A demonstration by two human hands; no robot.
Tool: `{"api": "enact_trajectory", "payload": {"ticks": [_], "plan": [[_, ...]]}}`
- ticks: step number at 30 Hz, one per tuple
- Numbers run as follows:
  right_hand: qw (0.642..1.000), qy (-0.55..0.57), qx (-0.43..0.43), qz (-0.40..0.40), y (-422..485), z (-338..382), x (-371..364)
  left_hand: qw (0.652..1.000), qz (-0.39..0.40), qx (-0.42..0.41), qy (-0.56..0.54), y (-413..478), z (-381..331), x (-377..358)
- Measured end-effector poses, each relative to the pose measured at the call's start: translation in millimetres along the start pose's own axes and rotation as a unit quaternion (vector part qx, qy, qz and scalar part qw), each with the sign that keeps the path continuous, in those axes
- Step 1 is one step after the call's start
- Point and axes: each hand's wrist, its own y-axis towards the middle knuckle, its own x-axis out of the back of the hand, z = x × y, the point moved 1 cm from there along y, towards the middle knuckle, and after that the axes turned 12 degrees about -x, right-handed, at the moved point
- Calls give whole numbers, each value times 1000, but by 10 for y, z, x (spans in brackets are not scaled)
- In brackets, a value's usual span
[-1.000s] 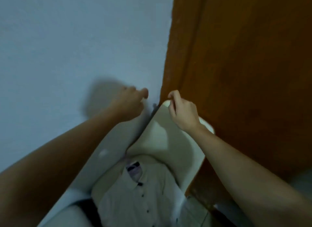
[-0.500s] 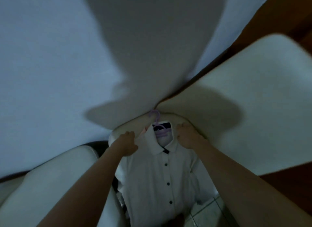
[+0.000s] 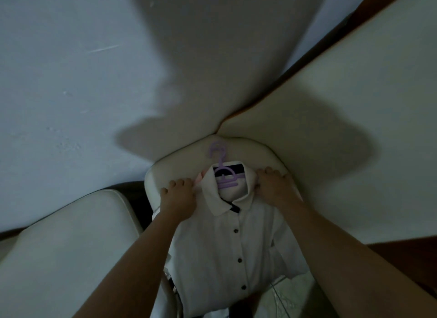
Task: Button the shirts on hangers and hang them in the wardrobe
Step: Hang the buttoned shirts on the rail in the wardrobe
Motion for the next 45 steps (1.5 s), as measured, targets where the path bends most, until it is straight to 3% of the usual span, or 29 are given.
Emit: {"api": "enact_trajectory", "payload": {"ticks": [4,9,16,21,24,26,31,36,39,43,45], "plan": [[990,141,13,5,-131,-83,50,999,43,0,-30,-120,-24,67],[970,237,44,-26,-425,-164,463,988,74,23,-130,-252,-105,444],[959,282,-18,0,-951,-403,1429,945,-42,-61,-319,-713,-463,1512],[931,366,-3,-8,-1740,-680,2416,935,-188,-130,-271,-1269,-887,2395],[902,424,21,76,-2315,-833,3033,915,-252,-150,-277,-1622,-1057,2891],[871,480,55,85,-2707,-926,3499,901,-276,-182,-280,-1860,-1199,3250],[800,566,184,-77,-3764,-920,4577,857,-328,-311,-250,-2581,-1822,4099],[807,488,186,-275,-4675,-886,5180,830,-362,-365,-219,-3165,-2304,4720],[796,481,179,-321,-5235,-1065,5394,811,-364,-404,-218,-3459,-2477,5016],[830,434,133,-324,-5862,-1286,5592,815,-332,-436,-189,-3762,-2711,5258],[817,454,116,-336,-5973,-1334,5638,812,-308,-465,-171,-3875,-2838,5343]]}}
